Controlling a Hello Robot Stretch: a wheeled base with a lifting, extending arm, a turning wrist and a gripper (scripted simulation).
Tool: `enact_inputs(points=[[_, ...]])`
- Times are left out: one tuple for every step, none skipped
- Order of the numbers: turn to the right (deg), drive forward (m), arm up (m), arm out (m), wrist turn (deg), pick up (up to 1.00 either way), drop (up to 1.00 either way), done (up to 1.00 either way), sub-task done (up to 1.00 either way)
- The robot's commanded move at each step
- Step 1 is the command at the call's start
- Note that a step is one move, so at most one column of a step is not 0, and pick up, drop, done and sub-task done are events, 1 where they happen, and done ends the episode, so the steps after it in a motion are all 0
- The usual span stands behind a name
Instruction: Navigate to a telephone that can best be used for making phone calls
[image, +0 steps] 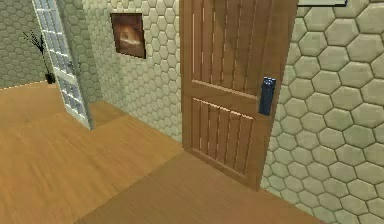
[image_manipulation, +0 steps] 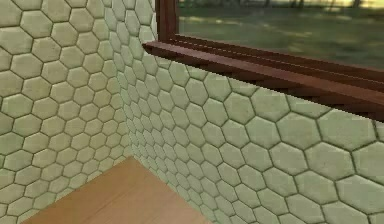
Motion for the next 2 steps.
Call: enact_inputs(points=[[0.0, 0.45, 0.00, 0.00, 0.0, 0.00, 0.00, 0.00, 0.00], [-45.0, 0.00, 0.00, 0.00, 0.0, 0.00, 0.00, 0.00, 0.00]])
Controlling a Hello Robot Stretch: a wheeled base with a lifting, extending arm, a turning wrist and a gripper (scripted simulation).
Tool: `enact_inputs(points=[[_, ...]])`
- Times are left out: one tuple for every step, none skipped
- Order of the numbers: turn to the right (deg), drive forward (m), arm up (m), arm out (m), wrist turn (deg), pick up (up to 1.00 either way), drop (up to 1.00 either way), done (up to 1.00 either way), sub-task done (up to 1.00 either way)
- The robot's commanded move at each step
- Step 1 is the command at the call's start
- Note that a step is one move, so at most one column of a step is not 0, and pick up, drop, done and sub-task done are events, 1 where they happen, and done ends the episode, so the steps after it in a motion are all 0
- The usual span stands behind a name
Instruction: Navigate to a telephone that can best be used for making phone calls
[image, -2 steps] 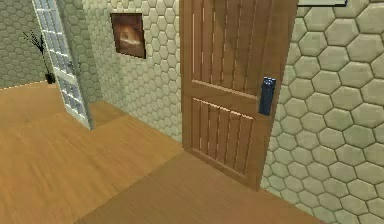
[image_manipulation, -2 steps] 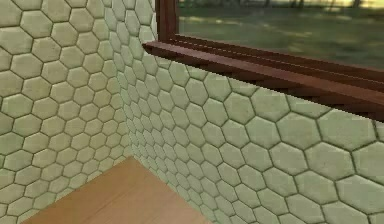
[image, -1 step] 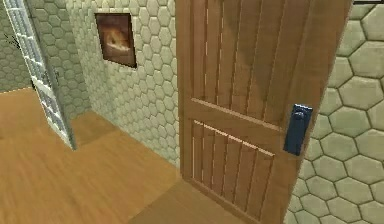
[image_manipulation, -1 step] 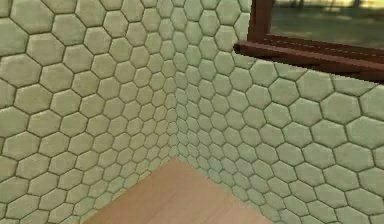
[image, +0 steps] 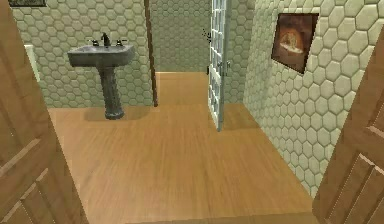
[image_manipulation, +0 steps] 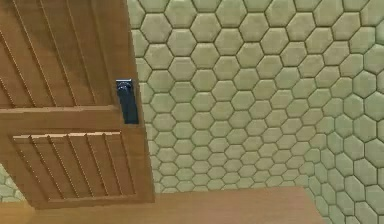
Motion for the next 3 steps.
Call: enact_inputs(points=[[-3.0, 0.00, 0.00, 0.00, 0.0, 0.00, 0.00, 0.00, 0.00], [-9.0, 0.00, 0.00, 0.00, 0.0, 0.00, 0.00, 0.00, 0.00], [0.0, 1.00, 0.00, 0.00, 0.0, 0.00, 0.00, 0.00, 0.00]])
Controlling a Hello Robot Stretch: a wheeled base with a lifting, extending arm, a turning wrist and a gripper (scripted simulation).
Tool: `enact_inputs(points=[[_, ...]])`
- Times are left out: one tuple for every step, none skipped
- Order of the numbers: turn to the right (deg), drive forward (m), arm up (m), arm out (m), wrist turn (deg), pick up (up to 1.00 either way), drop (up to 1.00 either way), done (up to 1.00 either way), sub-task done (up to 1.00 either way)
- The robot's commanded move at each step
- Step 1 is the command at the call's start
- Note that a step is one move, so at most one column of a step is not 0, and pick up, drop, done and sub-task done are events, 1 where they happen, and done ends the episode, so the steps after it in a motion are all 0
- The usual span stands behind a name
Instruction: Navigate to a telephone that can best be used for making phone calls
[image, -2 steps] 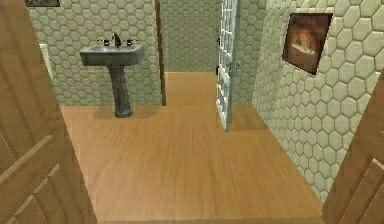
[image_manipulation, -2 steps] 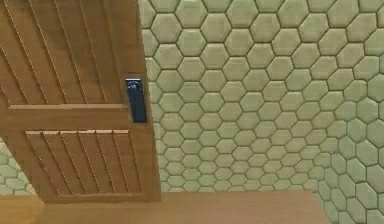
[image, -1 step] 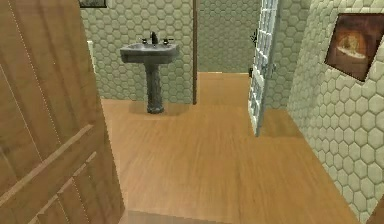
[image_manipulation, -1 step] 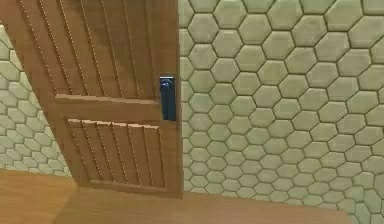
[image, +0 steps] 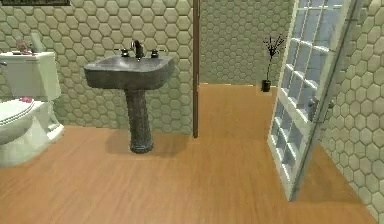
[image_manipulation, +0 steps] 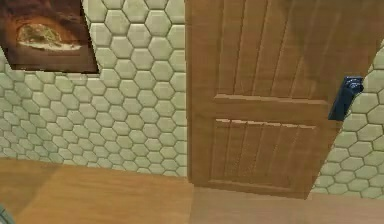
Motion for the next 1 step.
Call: enact_inputs(points=[[0.0, 1.00, 0.00, 0.00, 0.0, 0.00, 0.00, 0.00, 0.00]])
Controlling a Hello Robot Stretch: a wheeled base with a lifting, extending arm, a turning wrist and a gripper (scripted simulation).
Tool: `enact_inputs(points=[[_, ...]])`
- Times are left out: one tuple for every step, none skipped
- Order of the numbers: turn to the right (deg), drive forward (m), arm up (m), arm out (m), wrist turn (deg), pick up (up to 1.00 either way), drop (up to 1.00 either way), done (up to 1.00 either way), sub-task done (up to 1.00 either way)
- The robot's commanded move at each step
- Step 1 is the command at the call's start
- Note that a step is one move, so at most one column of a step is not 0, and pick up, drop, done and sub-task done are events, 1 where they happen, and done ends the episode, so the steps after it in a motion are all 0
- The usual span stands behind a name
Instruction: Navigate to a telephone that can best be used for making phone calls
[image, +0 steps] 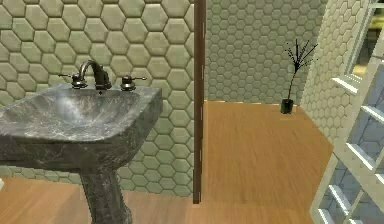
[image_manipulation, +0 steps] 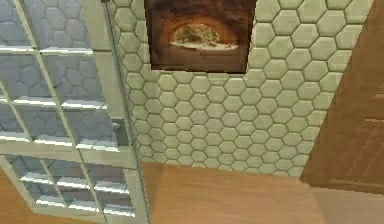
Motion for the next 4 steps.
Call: enact_inputs(points=[[0.0, 0.10, 0.00, 0.00, 0.0, 0.00, 0.00, 0.00, 0.00], [6.0, 0.00, 0.00, 0.00, 0.0, 0.00, 0.00, 0.00, 0.00], [0.0, 0.45, 0.00, 0.00, 0.0, 0.00, 0.00, 0.00, 0.00], [42.0, 0.00, 0.00, 0.00, 0.0, 0.00, 0.00, 0.00, 0.00]])
